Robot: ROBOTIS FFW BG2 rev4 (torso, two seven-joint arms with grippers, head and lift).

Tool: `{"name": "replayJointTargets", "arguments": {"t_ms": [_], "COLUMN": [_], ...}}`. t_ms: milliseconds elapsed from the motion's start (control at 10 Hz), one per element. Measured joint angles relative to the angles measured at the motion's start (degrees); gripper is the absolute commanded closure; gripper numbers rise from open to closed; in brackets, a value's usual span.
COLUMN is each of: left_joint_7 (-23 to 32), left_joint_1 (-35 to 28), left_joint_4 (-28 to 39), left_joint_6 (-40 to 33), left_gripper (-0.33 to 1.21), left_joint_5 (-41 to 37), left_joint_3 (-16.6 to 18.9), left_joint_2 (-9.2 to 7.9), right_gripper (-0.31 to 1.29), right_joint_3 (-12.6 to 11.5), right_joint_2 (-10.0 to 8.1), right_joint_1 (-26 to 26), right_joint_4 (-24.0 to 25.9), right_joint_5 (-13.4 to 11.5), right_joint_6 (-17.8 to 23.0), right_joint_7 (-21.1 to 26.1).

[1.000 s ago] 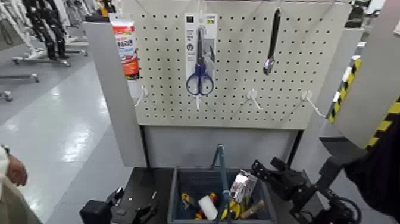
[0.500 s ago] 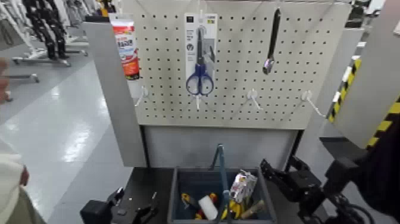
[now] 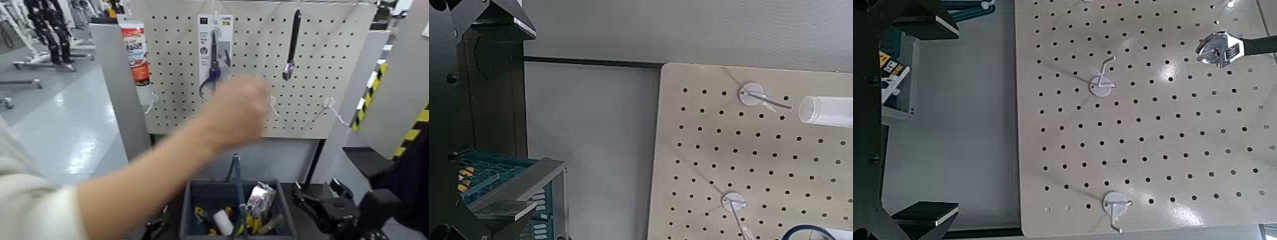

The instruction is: Put the tool with the wooden handle into the crate.

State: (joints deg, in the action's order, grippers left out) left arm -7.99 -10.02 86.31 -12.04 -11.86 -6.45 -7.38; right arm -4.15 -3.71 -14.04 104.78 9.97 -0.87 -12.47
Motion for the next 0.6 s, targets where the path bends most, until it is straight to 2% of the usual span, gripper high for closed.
{"name": "replayJointTargets", "arguments": {"t_ms": [300,600], "left_joint_7": [0.0,0.0], "left_joint_1": [-0.1,-0.3], "left_joint_4": [0.0,0.2], "left_joint_6": [0.0,0.0], "left_gripper": [0.11,0.11], "left_joint_5": [0.0,0.0], "left_joint_3": [0.1,0.2], "left_joint_2": [-0.03,-0.11], "right_gripper": [0.12,0.12], "right_joint_3": [-0.4,-0.4], "right_joint_2": [1.95,3.45], "right_joint_1": [-4.1,-7.0], "right_joint_4": [0.1,-0.2], "right_joint_5": [-2.6,-5.0], "right_joint_6": [4.2,6.4], "right_joint_7": [2.6,4.6]}}
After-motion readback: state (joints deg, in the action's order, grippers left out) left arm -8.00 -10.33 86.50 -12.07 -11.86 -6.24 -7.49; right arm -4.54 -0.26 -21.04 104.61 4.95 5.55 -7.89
